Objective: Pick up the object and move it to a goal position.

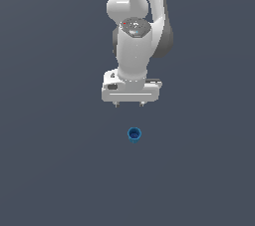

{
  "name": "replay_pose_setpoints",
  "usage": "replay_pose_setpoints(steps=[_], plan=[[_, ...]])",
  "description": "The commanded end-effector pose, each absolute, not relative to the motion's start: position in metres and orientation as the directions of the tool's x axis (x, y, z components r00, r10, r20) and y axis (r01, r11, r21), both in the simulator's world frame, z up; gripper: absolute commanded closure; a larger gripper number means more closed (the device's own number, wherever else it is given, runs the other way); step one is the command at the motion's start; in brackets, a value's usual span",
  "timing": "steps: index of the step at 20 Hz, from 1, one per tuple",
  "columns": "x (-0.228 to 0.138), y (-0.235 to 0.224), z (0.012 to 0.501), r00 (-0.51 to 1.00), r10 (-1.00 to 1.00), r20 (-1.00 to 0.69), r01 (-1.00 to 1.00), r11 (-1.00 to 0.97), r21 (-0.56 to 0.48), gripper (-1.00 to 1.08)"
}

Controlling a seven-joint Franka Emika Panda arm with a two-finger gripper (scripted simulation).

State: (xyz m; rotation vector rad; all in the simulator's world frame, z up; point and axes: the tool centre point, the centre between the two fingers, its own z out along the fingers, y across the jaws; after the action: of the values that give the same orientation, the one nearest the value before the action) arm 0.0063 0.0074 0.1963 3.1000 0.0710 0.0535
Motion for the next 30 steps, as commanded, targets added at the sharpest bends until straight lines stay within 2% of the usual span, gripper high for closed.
replay_pose_setpoints(steps=[1,18,30], plan=[[0.006,0.007,0.196,0.998,0.046,0.034,0.045,-0.998,0.041,-0.92],[0.013,0.003,0.19,0.997,0.062,0.037,0.06,-0.997,0.047,-0.92],[0.047,0.018,0.138,0.999,0.032,0.018,0.032,-0.999,0.024,-0.92]])
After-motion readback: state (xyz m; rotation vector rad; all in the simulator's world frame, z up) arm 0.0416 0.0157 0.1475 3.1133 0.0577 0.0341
